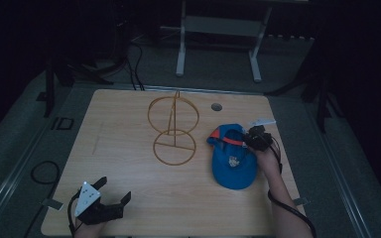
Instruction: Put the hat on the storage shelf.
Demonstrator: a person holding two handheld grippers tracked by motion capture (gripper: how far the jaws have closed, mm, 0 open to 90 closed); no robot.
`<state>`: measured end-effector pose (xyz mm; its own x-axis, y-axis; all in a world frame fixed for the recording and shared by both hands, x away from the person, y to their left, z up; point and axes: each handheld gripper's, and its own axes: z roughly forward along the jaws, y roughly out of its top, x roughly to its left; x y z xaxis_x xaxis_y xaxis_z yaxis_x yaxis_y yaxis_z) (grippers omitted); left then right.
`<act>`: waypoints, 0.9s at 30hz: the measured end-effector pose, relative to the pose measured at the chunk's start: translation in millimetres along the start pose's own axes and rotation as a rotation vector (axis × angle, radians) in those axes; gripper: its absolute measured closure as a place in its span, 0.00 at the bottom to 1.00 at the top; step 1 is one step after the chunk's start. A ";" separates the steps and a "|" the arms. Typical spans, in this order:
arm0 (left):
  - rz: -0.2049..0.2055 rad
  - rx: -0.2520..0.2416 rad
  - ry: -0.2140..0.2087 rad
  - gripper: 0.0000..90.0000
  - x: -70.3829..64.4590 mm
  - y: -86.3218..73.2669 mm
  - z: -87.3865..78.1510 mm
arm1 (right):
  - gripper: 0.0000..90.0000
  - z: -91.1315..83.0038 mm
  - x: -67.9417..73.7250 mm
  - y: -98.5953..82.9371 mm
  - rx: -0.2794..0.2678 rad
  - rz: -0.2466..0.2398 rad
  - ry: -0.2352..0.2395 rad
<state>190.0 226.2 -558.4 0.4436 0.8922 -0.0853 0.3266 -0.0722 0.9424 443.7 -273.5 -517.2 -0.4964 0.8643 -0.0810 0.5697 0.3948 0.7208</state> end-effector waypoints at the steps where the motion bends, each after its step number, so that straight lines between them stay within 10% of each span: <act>1: 0.000 0.000 0.004 0.01 -0.1 0.0 -0.1 | 0.96 -5.2 0.2 1.1 -0.012 -0.003 0.002; 27: -0.026 0.001 -0.042 0.01 -7.6 15.1 -0.8 | 0.97 -131.5 29.6 36.1 -0.291 -0.119 0.003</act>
<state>190.9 218.7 -543.2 0.4699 0.8741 -0.1232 0.3391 -0.0498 0.9394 363.4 -274.7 -403.0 -0.5504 0.8164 -0.1749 0.2962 0.3868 0.8733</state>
